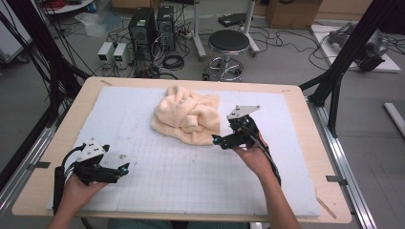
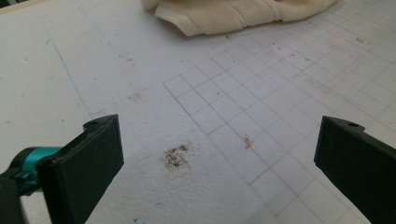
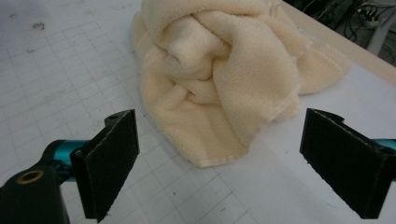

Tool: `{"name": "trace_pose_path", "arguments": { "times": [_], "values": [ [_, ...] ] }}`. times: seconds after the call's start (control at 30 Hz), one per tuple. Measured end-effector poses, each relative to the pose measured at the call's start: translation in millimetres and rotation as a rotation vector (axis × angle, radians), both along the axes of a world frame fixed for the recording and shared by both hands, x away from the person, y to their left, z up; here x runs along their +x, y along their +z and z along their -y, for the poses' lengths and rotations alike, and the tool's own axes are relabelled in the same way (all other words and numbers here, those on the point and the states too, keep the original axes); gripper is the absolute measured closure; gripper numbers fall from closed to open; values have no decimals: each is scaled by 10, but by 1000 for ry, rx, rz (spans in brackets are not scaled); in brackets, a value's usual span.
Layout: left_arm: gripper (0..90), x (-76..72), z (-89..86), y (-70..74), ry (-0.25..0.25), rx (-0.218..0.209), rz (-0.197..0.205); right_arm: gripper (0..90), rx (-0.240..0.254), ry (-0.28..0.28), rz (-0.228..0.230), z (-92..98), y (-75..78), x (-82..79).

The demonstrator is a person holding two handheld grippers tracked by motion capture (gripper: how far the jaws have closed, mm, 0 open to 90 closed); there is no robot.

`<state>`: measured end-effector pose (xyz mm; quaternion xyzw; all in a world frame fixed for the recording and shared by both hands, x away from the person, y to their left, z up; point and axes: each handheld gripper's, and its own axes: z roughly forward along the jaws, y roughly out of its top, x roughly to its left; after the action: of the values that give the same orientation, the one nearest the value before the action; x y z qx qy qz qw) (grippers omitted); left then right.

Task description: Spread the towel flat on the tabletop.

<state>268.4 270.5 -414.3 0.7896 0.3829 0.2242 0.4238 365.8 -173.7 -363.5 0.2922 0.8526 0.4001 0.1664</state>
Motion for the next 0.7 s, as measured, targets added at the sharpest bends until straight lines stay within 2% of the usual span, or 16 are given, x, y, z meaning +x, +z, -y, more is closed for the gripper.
{"name": "trace_pose_path", "arguments": {
  "times": [0.1, 0.17, 0.23, 0.27, 0.33, 0.37, 0.5, 0.7],
  "values": [
    [17, -1, -4, 3, 1, 2, 2, 115, -12, 2, -14, -61, -53, 25],
    [17, -2, -6, 4, 0, 3, 2, 197, -7, 26, -26, -89, -85, 38],
    [17, -4, -4, 1, -4, 7, -1, 217, -1, 39, -33, -123, -123, 46],
    [17, -5, 4, -2, -3, 1, 0, 253, -11, 51, -42, -154, -150, 55],
    [17, -4, 4, -1, -4, 3, 1, 263, -22, 61, -49, -178, -169, 60],
    [17, -4, 4, -1, -3, 0, 1, 314, -40, 69, -55, -223, -212, 79],
    [17, -5, 1, -1, -3, -5, 3, 409, -70, 86, -76, -314, -306, 119],
    [17, -7, -3, 4, -5, -2, 6, 512, -87, 99, -101, -403, -475, 182]
  ]
}}
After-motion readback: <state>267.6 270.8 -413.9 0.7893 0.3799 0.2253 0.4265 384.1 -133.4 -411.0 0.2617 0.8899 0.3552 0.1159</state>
